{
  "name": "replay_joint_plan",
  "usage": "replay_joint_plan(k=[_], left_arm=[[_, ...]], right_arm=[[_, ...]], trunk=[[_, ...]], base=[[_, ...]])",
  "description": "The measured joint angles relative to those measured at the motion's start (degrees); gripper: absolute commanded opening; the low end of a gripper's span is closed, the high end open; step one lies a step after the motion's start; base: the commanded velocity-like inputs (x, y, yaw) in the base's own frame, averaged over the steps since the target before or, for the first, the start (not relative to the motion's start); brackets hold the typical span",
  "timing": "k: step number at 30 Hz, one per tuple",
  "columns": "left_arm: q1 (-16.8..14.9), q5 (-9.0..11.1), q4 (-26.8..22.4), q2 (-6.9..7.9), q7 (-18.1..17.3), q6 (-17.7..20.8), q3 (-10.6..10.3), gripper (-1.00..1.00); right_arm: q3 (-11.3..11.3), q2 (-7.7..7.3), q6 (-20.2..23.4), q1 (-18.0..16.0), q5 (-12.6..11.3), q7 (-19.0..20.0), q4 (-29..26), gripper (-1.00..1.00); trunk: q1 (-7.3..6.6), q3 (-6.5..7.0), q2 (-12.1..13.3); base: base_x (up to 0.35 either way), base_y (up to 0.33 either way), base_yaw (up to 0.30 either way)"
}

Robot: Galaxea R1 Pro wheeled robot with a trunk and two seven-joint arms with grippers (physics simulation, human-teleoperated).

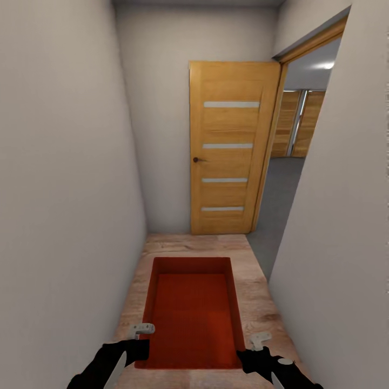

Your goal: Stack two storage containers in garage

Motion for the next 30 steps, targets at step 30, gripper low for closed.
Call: replay_joint_plan(k=[30], left_arm=[[0.01,0.1,-0.02,0.06,0.0,0.01,-0.03,-1.0]], right_arm=[[-0.08,0.06,-0.01,-0.01,0.13,-0.01,0.02,-1.0]], trunk=[[0.0,0.21,0.0]], base=[[0.326,0.071,-0.082]])
